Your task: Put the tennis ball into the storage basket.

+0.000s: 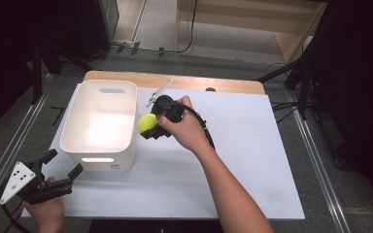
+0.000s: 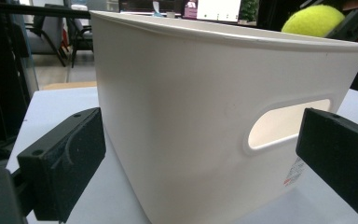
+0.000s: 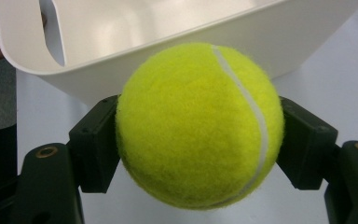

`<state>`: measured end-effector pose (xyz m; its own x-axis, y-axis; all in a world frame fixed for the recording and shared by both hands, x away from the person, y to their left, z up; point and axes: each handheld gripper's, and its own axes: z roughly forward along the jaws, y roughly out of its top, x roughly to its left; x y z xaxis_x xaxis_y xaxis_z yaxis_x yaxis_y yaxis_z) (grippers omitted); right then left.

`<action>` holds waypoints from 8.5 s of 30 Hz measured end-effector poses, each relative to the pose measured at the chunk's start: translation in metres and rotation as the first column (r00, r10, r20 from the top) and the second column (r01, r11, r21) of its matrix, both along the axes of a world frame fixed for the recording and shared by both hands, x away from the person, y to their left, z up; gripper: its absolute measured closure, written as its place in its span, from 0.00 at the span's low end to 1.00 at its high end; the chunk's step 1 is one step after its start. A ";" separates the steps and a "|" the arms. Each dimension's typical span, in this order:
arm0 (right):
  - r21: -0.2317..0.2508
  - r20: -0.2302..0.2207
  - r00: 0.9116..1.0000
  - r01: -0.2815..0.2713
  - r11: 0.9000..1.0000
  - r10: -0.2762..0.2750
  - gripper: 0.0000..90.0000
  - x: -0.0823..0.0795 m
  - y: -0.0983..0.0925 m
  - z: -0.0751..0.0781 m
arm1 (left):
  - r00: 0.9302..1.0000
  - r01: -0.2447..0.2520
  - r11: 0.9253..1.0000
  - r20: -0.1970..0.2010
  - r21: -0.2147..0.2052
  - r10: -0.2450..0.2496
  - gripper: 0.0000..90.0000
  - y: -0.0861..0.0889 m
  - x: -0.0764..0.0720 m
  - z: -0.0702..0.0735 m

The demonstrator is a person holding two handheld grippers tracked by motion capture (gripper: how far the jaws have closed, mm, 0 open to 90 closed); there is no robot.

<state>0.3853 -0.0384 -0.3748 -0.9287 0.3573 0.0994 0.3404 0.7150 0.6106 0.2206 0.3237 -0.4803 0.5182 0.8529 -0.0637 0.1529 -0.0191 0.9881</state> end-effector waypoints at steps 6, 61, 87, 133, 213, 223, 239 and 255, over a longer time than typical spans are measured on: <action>0.007 -0.004 1.000 -0.001 1.000 0.001 0.27 0.003 0.005 0.004 | 1.000 -0.002 1.000 0.003 0.005 0.002 0.02 -0.002 0.001 0.000; 0.016 0.039 0.995 -0.097 0.995 0.096 0.27 0.002 0.068 0.034 | 1.000 0.011 1.000 -0.001 0.008 -0.011 0.02 -0.002 0.001 0.000; -0.045 0.070 0.988 -0.136 0.990 0.139 0.14 -0.004 0.078 0.016 | 1.000 0.011 1.000 -0.001 0.003 -0.011 0.02 -0.001 0.001 0.000; 0.122 0.123 0.989 0.070 0.990 -0.085 0.00 -0.026 -0.025 -0.007 | 1.000 0.012 1.000 -0.007 0.022 -0.012 0.02 -0.003 0.002 0.000; 0.334 0.112 0.882 0.401 0.853 -0.458 0.00 -0.108 -0.213 -0.091 | 1.000 0.013 0.998 -0.010 0.058 -0.013 0.02 -0.007 0.002 0.000; 0.348 0.104 0.864 0.432 0.832 -0.492 0.00 -0.118 -0.228 -0.103 | 1.000 0.015 0.998 -0.012 0.061 -0.014 0.02 -0.008 0.002 -0.001; 0.410 0.086 0.815 0.495 0.766 -0.573 0.00 -0.138 -0.264 -0.116 | 1.000 0.020 0.999 -0.014 0.047 -0.019 0.02 -0.006 0.002 0.000; 0.451 0.069 0.747 0.568 0.688 -0.662 0.00 -0.166 -0.302 -0.126 | 1.000 0.021 0.999 -0.018 0.045 -0.020 0.02 -0.006 0.002 0.000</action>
